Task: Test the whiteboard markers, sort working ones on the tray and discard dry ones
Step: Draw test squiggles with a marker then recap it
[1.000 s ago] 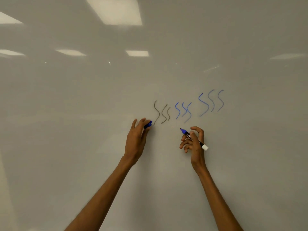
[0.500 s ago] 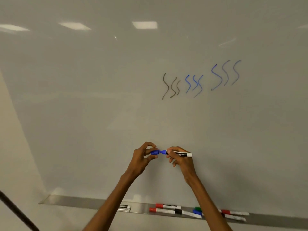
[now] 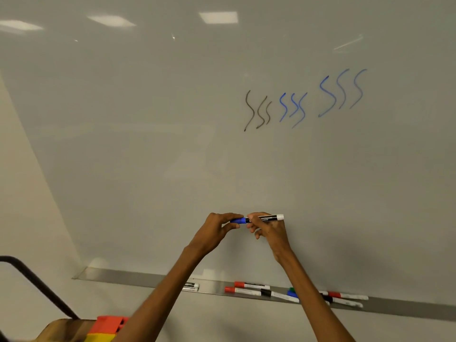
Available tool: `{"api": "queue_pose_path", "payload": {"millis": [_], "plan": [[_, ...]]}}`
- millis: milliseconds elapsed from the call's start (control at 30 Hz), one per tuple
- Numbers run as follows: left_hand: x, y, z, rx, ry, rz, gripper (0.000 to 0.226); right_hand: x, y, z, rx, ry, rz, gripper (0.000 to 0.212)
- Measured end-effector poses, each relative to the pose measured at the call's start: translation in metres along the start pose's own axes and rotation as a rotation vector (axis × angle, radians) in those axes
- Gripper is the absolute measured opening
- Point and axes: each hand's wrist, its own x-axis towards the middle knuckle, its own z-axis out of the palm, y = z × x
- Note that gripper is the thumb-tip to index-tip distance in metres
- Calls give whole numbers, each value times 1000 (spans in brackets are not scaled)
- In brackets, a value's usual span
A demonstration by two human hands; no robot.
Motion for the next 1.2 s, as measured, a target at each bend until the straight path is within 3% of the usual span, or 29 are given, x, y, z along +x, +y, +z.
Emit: {"api": "queue_pose_path", "payload": {"millis": [200,600,933,1200], "plan": [[-6,8,11,284,33,117,27,-9,5,3,91,84,22,16],[-15,28,19,-87,-59,41,14,-25,-5,-7,194,25,44,17],[-35,27,18,-184,-65,12,31,-32,19,8,211,33,97,20],[-30,-23,19,-109,-95,105,64,-13,47,40,285,180,199,11]]}}
